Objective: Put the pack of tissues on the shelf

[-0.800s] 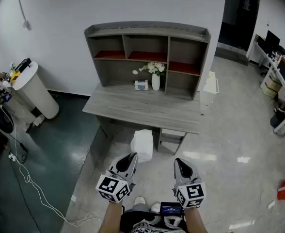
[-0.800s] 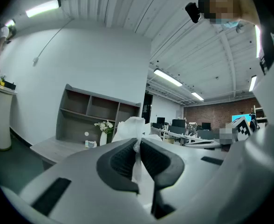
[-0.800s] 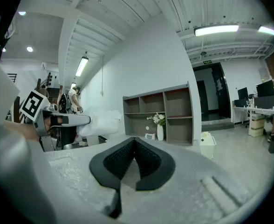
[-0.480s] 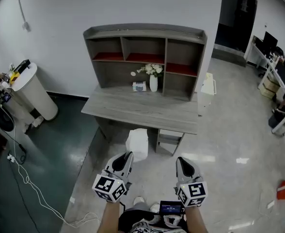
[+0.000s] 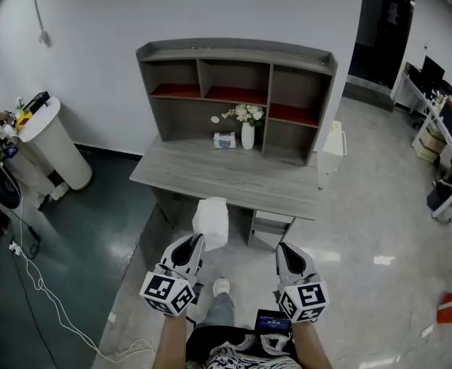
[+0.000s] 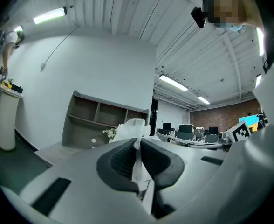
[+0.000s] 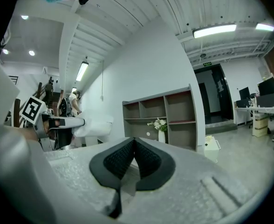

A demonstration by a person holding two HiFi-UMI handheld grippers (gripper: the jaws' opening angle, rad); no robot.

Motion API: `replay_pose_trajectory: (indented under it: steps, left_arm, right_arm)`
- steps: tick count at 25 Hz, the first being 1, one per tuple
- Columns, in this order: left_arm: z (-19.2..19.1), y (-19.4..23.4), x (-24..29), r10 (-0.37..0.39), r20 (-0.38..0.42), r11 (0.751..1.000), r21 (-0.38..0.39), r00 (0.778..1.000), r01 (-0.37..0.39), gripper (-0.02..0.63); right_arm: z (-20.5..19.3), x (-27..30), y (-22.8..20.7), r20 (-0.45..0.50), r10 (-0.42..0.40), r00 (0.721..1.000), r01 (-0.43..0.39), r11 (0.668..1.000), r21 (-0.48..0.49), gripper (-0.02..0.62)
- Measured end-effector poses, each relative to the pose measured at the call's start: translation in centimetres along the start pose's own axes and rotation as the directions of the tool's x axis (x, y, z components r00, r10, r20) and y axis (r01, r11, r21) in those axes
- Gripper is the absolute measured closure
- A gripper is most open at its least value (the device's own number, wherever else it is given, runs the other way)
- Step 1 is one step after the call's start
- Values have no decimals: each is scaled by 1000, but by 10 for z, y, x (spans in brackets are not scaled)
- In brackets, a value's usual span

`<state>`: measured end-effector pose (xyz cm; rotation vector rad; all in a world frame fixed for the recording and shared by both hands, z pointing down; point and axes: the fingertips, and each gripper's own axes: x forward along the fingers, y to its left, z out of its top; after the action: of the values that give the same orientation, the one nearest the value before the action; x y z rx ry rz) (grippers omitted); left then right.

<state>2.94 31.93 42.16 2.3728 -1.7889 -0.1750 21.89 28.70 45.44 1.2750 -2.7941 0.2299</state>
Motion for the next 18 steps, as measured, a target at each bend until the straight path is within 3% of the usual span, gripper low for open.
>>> replay_pose_trajectory:
  steps: [8,18]
  left_arm:
    - [5,58,82,-26,16,999,22,1000,26,586]
    - [47,202,251,-105,-43,991,78,994,108,587]
  right_arm:
    - [1,93,-35,-20,-16,1000,16,1000,-20,591]
    - [45,301,-86,15,-130,991,131,991,-25,591]
